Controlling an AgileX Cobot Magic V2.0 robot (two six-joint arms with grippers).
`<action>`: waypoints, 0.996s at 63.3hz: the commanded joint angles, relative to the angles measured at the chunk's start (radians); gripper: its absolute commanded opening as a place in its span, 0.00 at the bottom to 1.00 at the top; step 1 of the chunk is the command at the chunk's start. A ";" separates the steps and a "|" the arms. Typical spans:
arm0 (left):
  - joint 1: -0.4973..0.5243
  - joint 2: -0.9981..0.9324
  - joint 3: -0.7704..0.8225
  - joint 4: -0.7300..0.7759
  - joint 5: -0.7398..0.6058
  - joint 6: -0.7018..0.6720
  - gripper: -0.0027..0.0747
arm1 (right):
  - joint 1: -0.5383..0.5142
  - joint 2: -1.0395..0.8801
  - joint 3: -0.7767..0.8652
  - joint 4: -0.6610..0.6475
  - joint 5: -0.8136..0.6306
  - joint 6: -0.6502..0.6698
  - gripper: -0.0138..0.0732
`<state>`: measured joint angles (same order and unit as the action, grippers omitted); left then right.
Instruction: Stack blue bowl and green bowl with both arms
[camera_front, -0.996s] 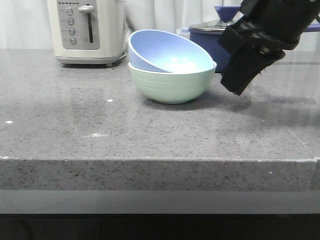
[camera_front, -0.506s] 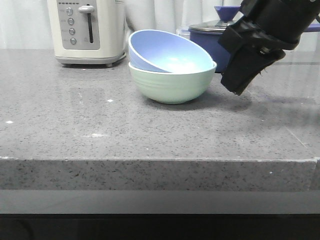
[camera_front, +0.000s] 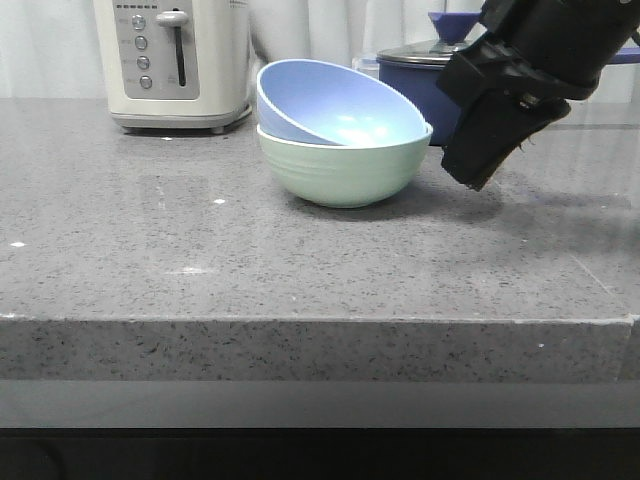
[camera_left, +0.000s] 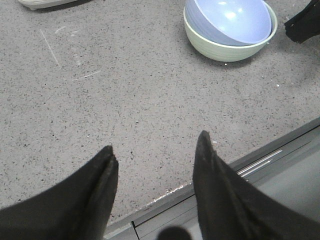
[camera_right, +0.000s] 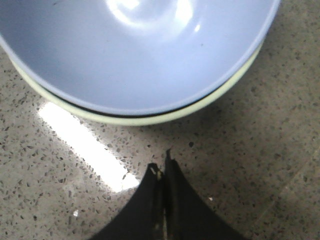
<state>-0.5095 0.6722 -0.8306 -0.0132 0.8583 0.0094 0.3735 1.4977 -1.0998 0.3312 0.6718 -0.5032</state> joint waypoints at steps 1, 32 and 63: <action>-0.007 0.001 -0.024 -0.002 -0.076 -0.009 0.49 | -0.001 -0.034 -0.023 0.023 -0.029 -0.009 0.09; -0.007 0.005 -0.024 0.002 -0.076 -0.009 0.49 | -0.001 -0.327 -0.020 0.061 0.073 0.130 0.10; -0.007 0.005 -0.024 0.002 -0.102 -0.009 0.49 | -0.001 -0.784 0.110 -0.270 0.192 0.524 0.10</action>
<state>-0.5095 0.6733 -0.8306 -0.0116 0.8495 0.0094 0.3735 0.7822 -0.9989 0.0861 0.9111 0.0000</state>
